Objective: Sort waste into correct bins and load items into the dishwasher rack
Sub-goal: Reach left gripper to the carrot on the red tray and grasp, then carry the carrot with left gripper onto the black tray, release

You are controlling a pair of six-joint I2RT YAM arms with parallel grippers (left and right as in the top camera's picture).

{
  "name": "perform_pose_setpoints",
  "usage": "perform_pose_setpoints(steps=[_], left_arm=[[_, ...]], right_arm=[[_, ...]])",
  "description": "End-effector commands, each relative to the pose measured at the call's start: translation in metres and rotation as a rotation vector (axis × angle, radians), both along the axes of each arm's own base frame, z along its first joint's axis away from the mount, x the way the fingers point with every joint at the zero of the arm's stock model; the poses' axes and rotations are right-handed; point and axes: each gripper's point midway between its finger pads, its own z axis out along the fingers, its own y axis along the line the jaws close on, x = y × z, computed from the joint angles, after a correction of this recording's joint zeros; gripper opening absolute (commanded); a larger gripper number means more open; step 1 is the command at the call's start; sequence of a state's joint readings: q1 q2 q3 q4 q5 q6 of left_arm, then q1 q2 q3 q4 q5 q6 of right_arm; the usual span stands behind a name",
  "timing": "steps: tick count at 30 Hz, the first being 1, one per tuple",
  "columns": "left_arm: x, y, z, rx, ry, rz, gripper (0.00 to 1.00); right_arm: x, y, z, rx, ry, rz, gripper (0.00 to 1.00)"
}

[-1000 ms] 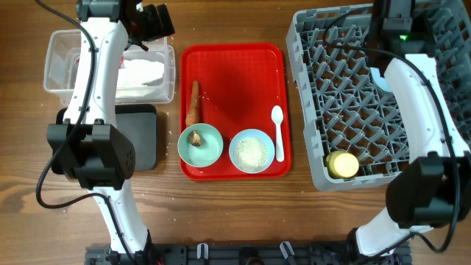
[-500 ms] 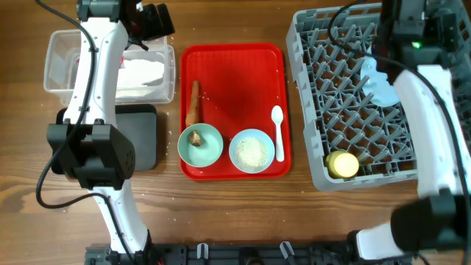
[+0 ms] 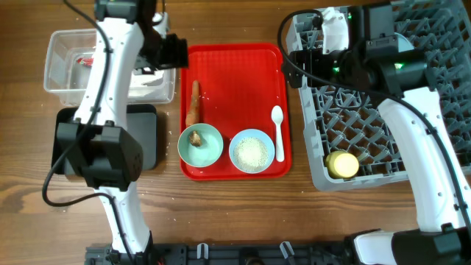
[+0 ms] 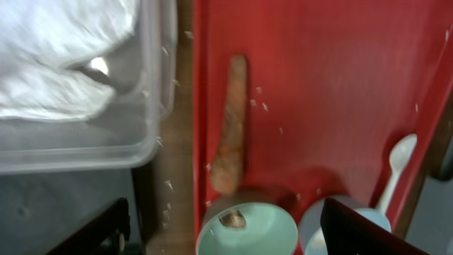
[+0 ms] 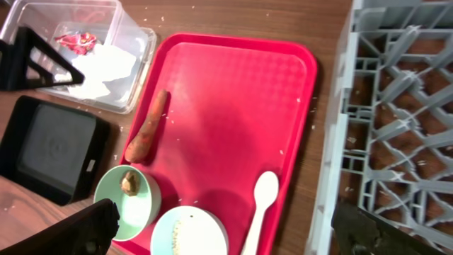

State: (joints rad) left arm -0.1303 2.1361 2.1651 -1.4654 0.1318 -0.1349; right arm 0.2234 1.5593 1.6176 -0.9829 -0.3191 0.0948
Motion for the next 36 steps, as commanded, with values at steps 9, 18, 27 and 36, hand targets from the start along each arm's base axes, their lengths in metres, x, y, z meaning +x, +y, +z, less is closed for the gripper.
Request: perform_pose_setpoints(steps=[9,18,27,36], left_arm=[[-0.031,-0.056,-0.048,0.020,0.112,-0.086,0.90],[-0.030,-0.052,-0.111,0.132,0.078,-0.013,0.76],[-0.028,-0.046,-0.153,0.148,0.030,0.016,0.67],[-0.020,-0.050,-0.143,0.135,-0.011,0.019,0.20]], right_arm=[[0.015,0.034,-0.061,0.026,0.178,-0.046,0.94],[0.016,-0.031,-0.071,0.003,0.261,-0.180,0.94],[0.012,-0.036,-0.075,-0.028,0.278,-0.189,0.94],[0.011,-0.037,-0.075,-0.028,0.282,-0.190,0.94]])
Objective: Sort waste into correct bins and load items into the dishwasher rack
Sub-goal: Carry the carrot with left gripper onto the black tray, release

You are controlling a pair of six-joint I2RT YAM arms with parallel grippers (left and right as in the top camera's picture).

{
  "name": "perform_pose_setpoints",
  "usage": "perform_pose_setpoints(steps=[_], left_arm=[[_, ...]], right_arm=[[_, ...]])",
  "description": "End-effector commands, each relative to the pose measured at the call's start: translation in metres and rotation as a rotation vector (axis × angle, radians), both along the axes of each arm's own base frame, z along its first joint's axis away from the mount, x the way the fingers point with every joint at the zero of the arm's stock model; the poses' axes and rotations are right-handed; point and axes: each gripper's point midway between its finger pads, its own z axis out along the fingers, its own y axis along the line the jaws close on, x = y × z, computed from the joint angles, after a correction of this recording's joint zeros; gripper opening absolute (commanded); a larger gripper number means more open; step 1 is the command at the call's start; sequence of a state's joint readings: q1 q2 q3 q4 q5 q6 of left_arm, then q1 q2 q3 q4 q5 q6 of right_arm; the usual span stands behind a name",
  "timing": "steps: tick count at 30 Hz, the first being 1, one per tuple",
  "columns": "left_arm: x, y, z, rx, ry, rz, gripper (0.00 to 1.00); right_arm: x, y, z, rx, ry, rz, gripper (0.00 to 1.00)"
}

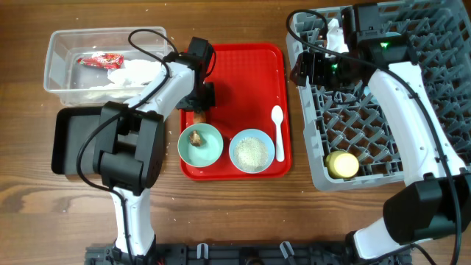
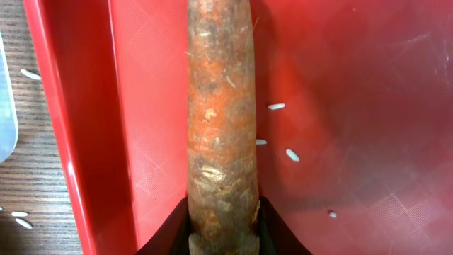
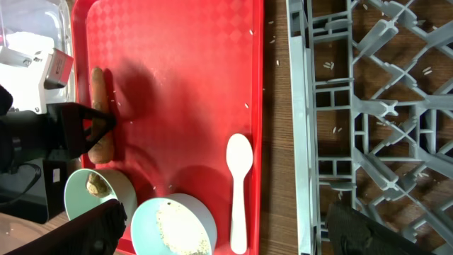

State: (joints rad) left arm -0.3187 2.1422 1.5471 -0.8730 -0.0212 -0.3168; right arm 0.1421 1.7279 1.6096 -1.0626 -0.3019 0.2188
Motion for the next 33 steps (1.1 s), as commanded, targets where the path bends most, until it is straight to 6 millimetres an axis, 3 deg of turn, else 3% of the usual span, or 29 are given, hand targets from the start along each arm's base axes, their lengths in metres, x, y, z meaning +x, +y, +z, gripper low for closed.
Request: perform_pose_setpoints(steps=[1,4,5,7,9,10,13,14,17,20,22,23,25,26,27,28,29,31,33], left_arm=[[0.014,-0.002,0.033,-0.012,-0.054,0.010,0.20],[0.029,-0.005,0.099,-0.034,-0.143,0.012,0.20],[0.028,0.001,0.125,-0.021,-0.167,0.021,0.20],[0.021,0.015,0.159,0.006,-0.194,0.041,0.19],[0.003,0.048,0.191,0.054,-0.212,0.145,0.20],[-0.011,0.075,0.203,0.094,-0.201,0.233,0.20],[-0.038,0.139,0.215,0.170,-0.150,0.446,0.20],[-0.050,0.172,0.213,0.182,-0.111,0.569,0.20],[-0.073,0.228,0.191,0.171,-0.032,0.841,0.19],[-0.096,0.259,0.141,0.136,0.061,1.012,0.17],[-0.105,0.262,0.101,0.111,0.094,1.063,0.17],[-0.108,0.257,0.067,0.081,0.095,1.066,0.17],[-0.113,0.252,0.042,0.064,0.096,1.066,0.20],[-0.115,0.251,0.034,0.063,0.095,1.065,0.22],[-0.117,0.250,0.026,0.063,0.092,1.066,0.28],[-0.119,0.250,0.020,0.062,0.087,1.065,0.40],[-0.119,0.250,0.017,0.061,0.081,1.066,0.44],[-0.115,0.251,0.019,0.058,0.066,1.058,0.50],[-0.105,0.255,0.041,0.057,0.045,1.005,0.61]], right_arm=[[-0.001,-0.003,0.003,-0.018,-0.014,0.005,0.93],[-0.001,-0.003,0.003,-0.018,-0.014,0.005,0.93],[-0.001,-0.003,0.003,-0.019,-0.014,0.006,0.94],[-0.001,-0.003,0.003,-0.019,-0.014,0.006,0.94],[-0.001,-0.003,0.003,-0.019,-0.014,0.006,0.94],[-0.001,-0.003,0.003,-0.019,-0.014,0.006,0.94],[0.000,-0.003,0.003,-0.021,-0.017,0.012,0.95],[0.000,-0.003,0.003,-0.027,-0.023,0.026,0.95],[0.000,-0.003,0.002,-0.030,-0.023,0.023,0.95],[0.001,-0.004,0.003,-0.032,-0.027,0.022,0.95],[0.002,-0.007,0.002,-0.052,-0.029,0.014,0.96],[0.001,-0.008,0.001,-0.057,-0.027,0.012,0.97],[0.001,-0.008,0.001,-0.056,-0.025,0.012,0.97],[0.001,-0.008,0.001,-0.056,-0.025,0.011,0.97],[0.001,-0.008,0.001,-0.056,-0.025,0.011,0.97],[0.000,-0.008,0.001,-0.056,-0.023,0.011,0.97],[0.000,-0.008,0.001,-0.057,-0.020,0.011,0.97],[-0.002,-0.009,0.000,-0.059,-0.014,0.013,0.97],[-0.004,-0.009,-0.001,-0.061,-0.003,0.015,0.98]])
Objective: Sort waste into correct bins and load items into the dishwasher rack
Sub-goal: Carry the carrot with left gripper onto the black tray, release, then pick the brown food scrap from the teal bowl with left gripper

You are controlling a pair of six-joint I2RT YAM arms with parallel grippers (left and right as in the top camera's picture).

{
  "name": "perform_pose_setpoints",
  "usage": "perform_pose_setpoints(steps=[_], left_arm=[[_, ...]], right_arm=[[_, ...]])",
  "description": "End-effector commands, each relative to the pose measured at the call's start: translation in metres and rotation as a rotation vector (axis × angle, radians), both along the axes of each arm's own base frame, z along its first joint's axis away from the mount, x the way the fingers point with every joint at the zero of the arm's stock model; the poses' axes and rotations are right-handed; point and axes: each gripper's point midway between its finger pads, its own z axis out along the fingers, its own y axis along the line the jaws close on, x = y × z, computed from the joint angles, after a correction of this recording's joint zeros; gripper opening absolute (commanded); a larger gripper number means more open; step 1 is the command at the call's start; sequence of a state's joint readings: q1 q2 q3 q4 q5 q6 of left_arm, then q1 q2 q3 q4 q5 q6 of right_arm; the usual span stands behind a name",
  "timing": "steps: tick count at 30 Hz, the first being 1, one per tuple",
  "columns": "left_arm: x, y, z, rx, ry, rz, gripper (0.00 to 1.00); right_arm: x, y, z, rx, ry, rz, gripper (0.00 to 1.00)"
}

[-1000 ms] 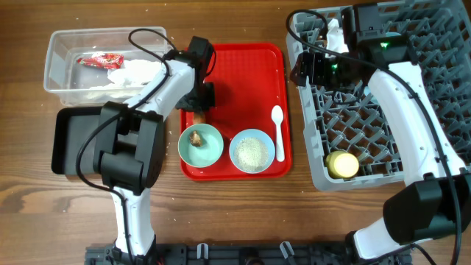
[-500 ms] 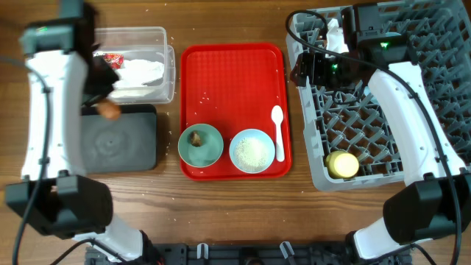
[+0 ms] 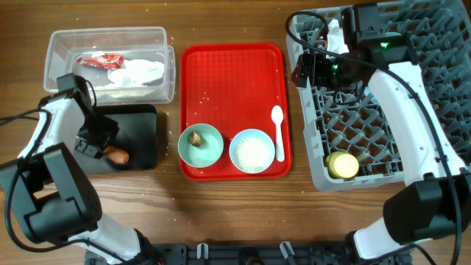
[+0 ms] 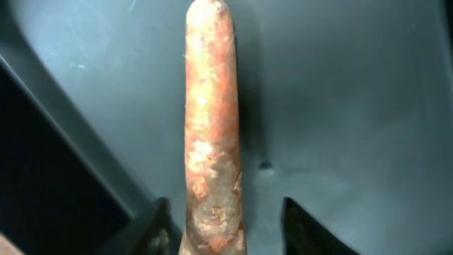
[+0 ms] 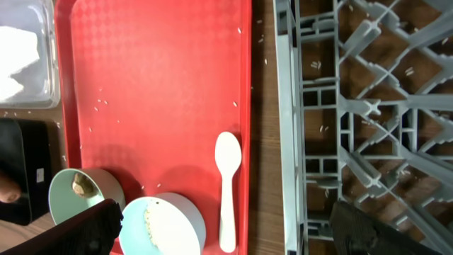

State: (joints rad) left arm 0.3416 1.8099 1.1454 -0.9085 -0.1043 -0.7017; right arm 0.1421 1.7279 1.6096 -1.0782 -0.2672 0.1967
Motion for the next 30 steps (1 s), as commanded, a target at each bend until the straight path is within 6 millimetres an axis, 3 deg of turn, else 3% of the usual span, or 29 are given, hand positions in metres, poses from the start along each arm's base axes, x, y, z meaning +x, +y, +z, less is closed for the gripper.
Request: perform_pose_setpoints(steps=[1,4,5,6,8,9,12,15,17,20,24,30], left_arm=[[0.018,0.006,0.039,0.016,-0.048,-0.070,0.63],[0.041,0.007,0.108,0.054,-0.122,-0.215,0.72],[0.053,-0.008,0.144,0.075,-0.171,-0.358,0.79],[0.059,-0.030,0.162,0.065,-0.207,-0.480,0.79],[0.064,-0.089,0.172,-0.007,-0.259,-0.709,0.79],[0.061,-0.125,0.169,-0.044,-0.242,-0.832,0.79],[0.039,-0.199,0.140,-0.098,-0.150,-1.101,0.79],[0.007,-0.249,0.102,-0.132,-0.068,-1.274,0.77],[-0.013,-0.272,0.078,-0.142,-0.036,-1.362,0.77],[-0.031,-0.293,0.049,-0.143,-0.035,-1.451,0.74],[-0.039,-0.295,0.018,-0.122,-0.051,-1.470,0.69],[-0.035,-0.283,0.009,-0.121,-0.051,-1.433,0.61]], right_arm=[[-0.003,-0.003,0.002,-0.021,-0.005,0.011,0.98],[-0.004,-0.003,0.001,-0.027,-0.005,0.028,0.98],[-0.004,-0.003,0.001,-0.028,-0.004,0.028,0.98],[-0.004,-0.003,0.001,-0.028,-0.005,0.029,0.99],[-0.004,-0.005,0.001,-0.040,-0.007,0.026,1.00],[-0.003,-0.006,0.000,-0.047,-0.008,0.025,1.00],[-0.004,-0.006,0.000,-0.053,-0.012,0.044,1.00],[-0.005,-0.007,0.000,-0.056,-0.007,0.047,1.00],[-0.007,-0.007,-0.001,-0.056,-0.002,0.048,1.00],[-0.007,-0.007,-0.001,-0.056,0.002,0.048,1.00],[-0.011,-0.007,-0.002,-0.058,0.018,0.048,1.00],[-0.015,-0.008,-0.004,-0.060,0.034,0.049,1.00]])
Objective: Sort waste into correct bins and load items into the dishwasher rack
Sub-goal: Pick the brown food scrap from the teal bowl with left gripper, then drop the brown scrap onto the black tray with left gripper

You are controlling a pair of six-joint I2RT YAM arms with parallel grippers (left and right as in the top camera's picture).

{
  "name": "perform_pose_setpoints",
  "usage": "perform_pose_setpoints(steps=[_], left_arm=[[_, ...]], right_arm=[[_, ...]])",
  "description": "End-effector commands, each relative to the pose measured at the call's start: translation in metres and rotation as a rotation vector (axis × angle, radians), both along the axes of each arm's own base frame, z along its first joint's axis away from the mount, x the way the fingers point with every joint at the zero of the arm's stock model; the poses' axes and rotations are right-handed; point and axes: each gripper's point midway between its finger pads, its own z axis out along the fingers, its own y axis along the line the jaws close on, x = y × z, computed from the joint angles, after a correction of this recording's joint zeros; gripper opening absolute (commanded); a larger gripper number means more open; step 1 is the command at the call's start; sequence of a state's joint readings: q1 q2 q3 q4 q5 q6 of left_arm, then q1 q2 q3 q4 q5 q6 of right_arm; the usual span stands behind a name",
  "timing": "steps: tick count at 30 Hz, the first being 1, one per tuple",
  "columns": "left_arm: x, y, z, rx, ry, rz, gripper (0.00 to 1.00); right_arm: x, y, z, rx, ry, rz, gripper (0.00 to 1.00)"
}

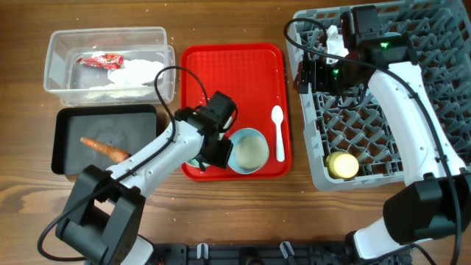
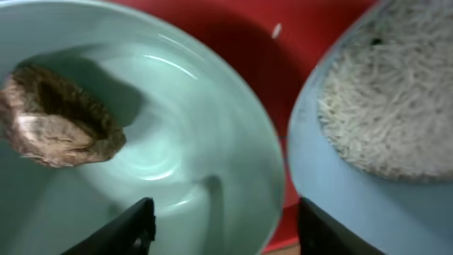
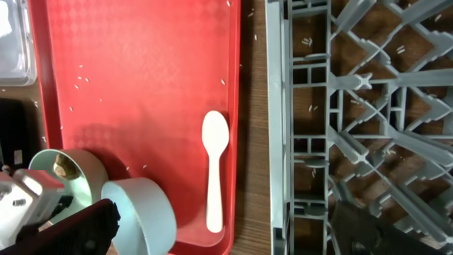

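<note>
My left gripper (image 2: 226,230) is open low over the green bowl (image 2: 163,142) on the red tray (image 1: 235,73), one finger inside the bowl and the other beyond its right rim. A brown food scrap (image 2: 56,117) lies in that bowl. The pale blue bowl of rice (image 2: 382,106) stands right beside it. A white spoon (image 3: 214,177) lies on the tray's right side. The carrot (image 1: 103,149) rests in the black bin (image 1: 73,121). My right gripper (image 3: 223,234) hangs open and empty by the left edge of the grey dishwasher rack (image 1: 383,110).
A clear bin (image 1: 59,81) at the back left holds a red wrapper (image 1: 99,60) and white tissue (image 1: 136,72). A yellow cup (image 1: 342,163) sits in the rack's near corner. Rice grains are scattered over the tray and the wood.
My left gripper was open over the carrot in the black bin; now it is on the tray at the green bowl, with the carrot left behind in the bin. The right arm has hardly moved.
First the carrot lay on the tray with my left gripper open near the clear bin. Then the jaws were closed around the carrot on the tray. Then the carrot lay in the black bin with the jaws apart. Now the left gripper is at the green bowl.
</note>
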State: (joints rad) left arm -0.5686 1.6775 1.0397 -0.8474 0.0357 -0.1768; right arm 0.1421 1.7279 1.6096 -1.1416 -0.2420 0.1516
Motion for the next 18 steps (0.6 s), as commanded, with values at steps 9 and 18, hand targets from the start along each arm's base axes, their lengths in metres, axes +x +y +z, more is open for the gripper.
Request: perform_pose_setpoints(steps=[9,18], left_arm=[[0.004,0.004,-0.004,0.006,-0.009,0.005,0.44],[0.005,0.005,-0.018,-0.014,-0.033,0.059,0.04]], right_arm=[[-0.001,-0.003,0.002,-0.021,-0.011,0.014,1.00],[-0.001,-0.003,0.002,-0.021,-0.012,0.013,1.00]])
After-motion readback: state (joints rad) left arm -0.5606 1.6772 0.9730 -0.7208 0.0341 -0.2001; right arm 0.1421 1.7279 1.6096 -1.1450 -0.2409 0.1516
